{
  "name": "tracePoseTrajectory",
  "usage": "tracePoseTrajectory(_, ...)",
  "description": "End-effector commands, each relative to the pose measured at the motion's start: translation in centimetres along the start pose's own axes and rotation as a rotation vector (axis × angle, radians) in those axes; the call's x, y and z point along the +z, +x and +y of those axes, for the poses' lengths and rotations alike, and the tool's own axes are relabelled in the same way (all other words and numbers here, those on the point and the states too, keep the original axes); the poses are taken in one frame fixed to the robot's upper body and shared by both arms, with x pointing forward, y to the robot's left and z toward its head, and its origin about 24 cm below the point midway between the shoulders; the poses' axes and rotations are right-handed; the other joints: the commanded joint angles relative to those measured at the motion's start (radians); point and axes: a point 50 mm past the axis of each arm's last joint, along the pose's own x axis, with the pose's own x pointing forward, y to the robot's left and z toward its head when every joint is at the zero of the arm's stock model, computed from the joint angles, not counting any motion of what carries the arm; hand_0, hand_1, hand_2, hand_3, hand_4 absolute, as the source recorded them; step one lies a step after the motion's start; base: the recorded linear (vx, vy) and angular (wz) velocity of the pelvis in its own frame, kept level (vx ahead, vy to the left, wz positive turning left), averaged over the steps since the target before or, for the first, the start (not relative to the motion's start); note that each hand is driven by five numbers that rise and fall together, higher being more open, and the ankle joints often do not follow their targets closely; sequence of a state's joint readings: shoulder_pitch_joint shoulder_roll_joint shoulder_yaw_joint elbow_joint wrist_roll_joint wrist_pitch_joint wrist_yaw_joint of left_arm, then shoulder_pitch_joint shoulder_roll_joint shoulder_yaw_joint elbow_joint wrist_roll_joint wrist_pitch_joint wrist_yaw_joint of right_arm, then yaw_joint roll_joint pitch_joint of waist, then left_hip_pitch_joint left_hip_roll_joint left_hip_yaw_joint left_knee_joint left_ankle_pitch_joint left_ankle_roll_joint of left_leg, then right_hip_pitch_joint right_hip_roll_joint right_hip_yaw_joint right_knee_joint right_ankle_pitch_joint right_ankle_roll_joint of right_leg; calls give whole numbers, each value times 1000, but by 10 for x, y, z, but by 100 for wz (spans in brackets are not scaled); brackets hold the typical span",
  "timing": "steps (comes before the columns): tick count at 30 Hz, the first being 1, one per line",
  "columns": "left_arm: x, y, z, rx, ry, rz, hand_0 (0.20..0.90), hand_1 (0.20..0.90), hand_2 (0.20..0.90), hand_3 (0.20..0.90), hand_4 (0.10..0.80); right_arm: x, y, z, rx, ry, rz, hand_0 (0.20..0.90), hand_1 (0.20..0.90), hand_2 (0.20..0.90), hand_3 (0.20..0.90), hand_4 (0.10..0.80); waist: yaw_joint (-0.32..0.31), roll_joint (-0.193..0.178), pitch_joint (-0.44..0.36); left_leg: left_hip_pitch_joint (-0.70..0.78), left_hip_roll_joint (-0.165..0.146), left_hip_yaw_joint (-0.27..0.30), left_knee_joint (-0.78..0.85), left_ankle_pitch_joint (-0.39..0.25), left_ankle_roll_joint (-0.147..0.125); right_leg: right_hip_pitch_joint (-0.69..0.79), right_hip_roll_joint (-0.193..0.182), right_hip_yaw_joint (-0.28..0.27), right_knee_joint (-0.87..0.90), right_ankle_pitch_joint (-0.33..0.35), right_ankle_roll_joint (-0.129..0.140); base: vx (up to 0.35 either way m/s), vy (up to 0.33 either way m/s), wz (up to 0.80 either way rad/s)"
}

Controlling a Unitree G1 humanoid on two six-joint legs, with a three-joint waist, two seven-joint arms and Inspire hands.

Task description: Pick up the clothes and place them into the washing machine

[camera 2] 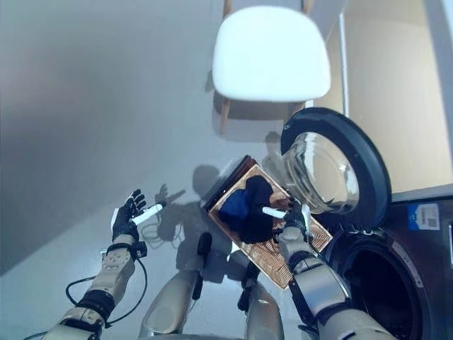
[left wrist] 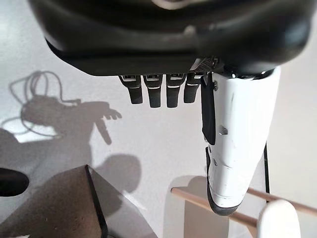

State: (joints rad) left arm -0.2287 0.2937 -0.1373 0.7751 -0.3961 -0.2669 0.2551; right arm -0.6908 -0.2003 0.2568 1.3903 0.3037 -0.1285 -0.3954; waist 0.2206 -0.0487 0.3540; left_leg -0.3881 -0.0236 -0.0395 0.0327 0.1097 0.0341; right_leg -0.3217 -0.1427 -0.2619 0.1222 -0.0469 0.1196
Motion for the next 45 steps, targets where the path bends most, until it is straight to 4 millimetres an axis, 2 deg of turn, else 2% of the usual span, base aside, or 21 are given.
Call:
tracePoseTrajectory(1, 34, 8, 10, 38, 24, -160, 900, 900, 900, 900, 800, 8, 1, -3, -44, -38, -53, 900, 900, 900, 900, 800, 19, -10, -27, -45, -25, 39, 57, -63, -33, -53, -41, 35, 15, 130, -33, 0, 0, 0)
tracePoseTrajectory(8, 41, 12, 9, 61, 23, -179, 900, 900, 900, 900, 800, 23, 2, 2, -34, -132, -94, 900, 900, 900, 900, 800, 30, -2, -1, -81, -32, 40, 93, -77, -30, -80, -44, 32, 34, 126, -39, -3, 4, 1)
tracePoseTrajectory(14, 44, 13, 8, 64, 21, -188, 900, 900, 900, 900, 800, 25, 1, 5, -12, -157, -98, 900, 900, 900, 900, 800, 31, 3, 8, -95, -34, 43, 100, -78, -27, -92, -44, 39, 36, 127, -40, -1, 9, -2)
tracePoseTrajectory(18, 49, 14, 6, 58, 14, -206, 900, 900, 900, 900, 800, 26, -4, 21, 73, -201, -128, 900, 900, 900, 900, 800, 32, 1, 18, -106, -34, 42, 112, -82, -26, -103, -44, 42, 44, 125, -43, 0, 0, 0)
tracePoseTrajectory(26, 52, 15, 1, 50, 13, -214, 900, 900, 900, 900, 800, 30, -9, 35, 109, -223, -154, 900, 900, 900, 900, 800, 30, 5, 39, -138, -34, 45, 136, -87, -23, -128, -43, 47, 56, 126, -45, -4, 1, 0)
tracePoseTrajectory(37, 66, 14, -5, 43, -10, -277, 900, 900, 900, 900, 800, 57, -4, 27, 54, -262, -230, 900, 900, 900, 900, 800, 33, 25, 87, -182, -37, 45, 155, -81, -21, -171, -45, 52, 74, 131, -50, -8, 7, 0)
tracePoseTrajectory(38, 67, 13, -3, 46, -16, -287, 900, 900, 900, 900, 800, 64, -3, 24, 40, -262, -251, 900, 900, 900, 900, 800, 35, 26, 92, -179, -35, 41, 165, -112, -26, -173, -42, 60, 86, 107, -42, 0, 0, 0)
tracePoseTrajectory(39, 68, 13, -3, 45, -16, -289, 900, 900, 900, 900, 800, 65, -3, 24, 39, -261, -252, 900, 900, 900, 900, 800, 34, 27, 97, -192, -37, 46, 164, -84, -21, -183, -46, 52, 81, 131, -50, 71, -5, -5)
tracePoseTrajectory(40, 69, 12, -3, 46, -20, -299, 900, 900, 900, 900, 800, 68, -3, 23, 33, -264, -261, 540, 540, 540, 540, 543, 35, 26, 97, -185, -34, 41, 171, -115, -25, -179, -43, 61, 90, 107, -42, 0, 0, 0)
tracePoseTrajectory(41, 73, 11, -3, 46, -32, -319, 900, 900, 900, 900, 800, 74, -2, 21, 21, -264, -280, 417, 417, 417, 417, 455, 36, 28, 105, -197, -35, 41, 178, -116, -25, -188, -43, 61, 97, 107, -42, 76, -5, -2)
tracePoseTrajectory(42, 73, 11, -3, 46, -32, -319, 900, 900, 900, 900, 800, 75, -2, 21, 21, -264, -280, 417, 417, 417, 417, 455, 36, 28, 105, -197, -35, 41, 179, -116, -24, -188, -43, 61, 98, 107, -42, -15, 6, 4)
tracePoseTrajectory(43, 76, 11, -4, 43, -39, -333, 900, 900, 900, 900, 800, 78, -2, 19, 14, -264, -291, 200, 200, 200, 200, 300, 37, 30, 109, -204, -36, 41, 182, -116, -24, -194, -44, 61, 103, 106, -43, -12, 4, 4)
tracePoseTrajectory(45, 79, 11, -4, 41, -40, -342, 900, 900, 900, 900, 800, 86, -1, 16, 3, -257, -310, 200, 200, 200, 200, 300, 37, 31, 115, -220, -37, 41, 191, -117, -24, -207, -47, 61, 114, 104, -44, -16, 6, 5)
